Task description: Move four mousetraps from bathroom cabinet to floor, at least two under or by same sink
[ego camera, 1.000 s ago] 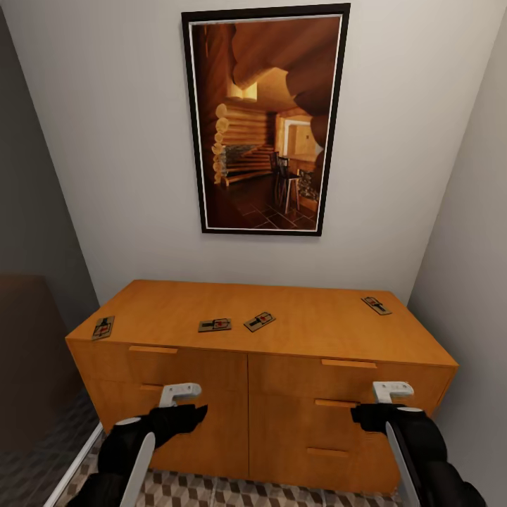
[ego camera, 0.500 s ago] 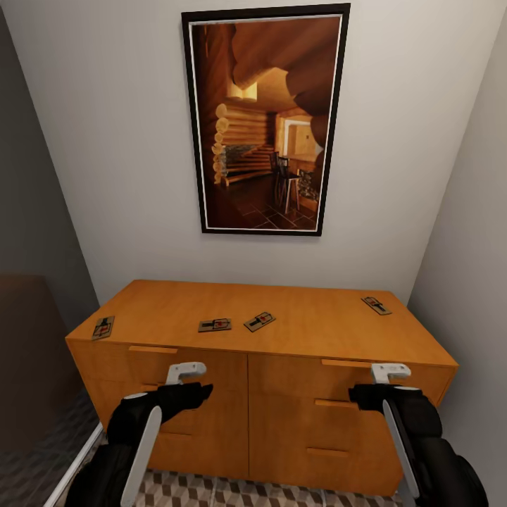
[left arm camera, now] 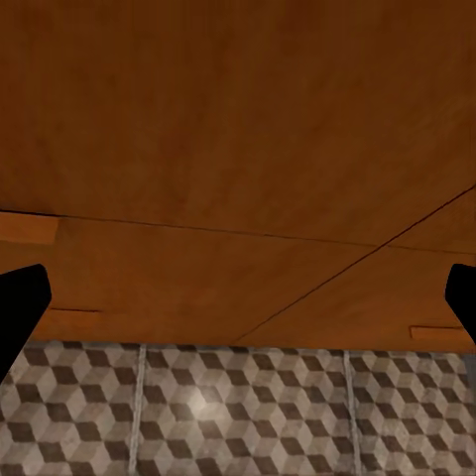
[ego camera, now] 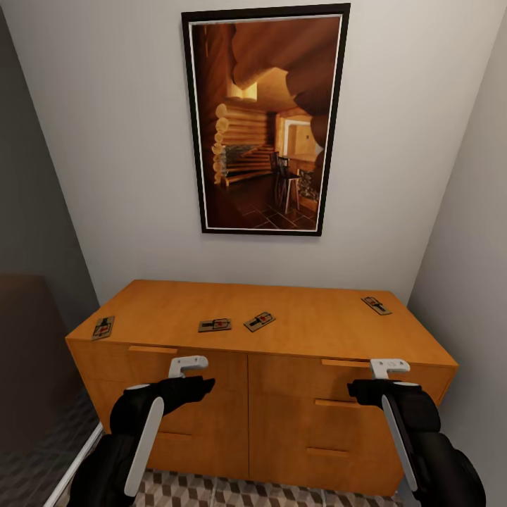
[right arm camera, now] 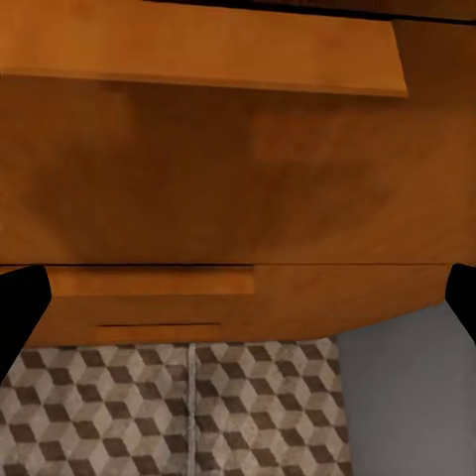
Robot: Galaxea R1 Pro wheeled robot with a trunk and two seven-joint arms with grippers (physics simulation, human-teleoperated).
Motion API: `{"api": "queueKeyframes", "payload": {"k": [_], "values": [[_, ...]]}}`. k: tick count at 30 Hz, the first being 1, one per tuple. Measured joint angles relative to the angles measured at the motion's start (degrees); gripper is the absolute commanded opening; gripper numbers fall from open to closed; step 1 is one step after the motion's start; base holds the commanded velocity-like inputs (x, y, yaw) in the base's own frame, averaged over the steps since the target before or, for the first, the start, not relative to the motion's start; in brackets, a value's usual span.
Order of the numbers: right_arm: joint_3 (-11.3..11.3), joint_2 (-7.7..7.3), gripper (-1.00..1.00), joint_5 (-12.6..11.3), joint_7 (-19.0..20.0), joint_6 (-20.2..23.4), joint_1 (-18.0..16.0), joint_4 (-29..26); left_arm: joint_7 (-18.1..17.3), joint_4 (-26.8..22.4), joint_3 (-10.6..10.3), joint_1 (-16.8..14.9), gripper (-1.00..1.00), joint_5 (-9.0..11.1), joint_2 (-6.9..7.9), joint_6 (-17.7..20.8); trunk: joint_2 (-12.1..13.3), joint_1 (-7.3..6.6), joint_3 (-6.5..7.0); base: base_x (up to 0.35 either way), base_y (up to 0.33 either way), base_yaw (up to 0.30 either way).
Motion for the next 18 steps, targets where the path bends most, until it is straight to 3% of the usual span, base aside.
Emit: {"api": "queueKeyframes", "payload": {"k": [11,18], "values": [[0.0,0.01,1.0,0.0,0.0,0.0,-0.05,-0.05,0.0,0.0,-0.42,-0.1,1.0,0.0,-0.06,0.18,0.0,0.0,0.0,0.0,0.0,0.0],[0.0,0.01,1.0,0.01,-0.03,0.0,-0.06,-0.05,0.06,0.0,-3.79,-0.11,1.0,-0.01,-0.02,0.18,0.0,0.0,0.0,0.0,0.0,0.0]]}}
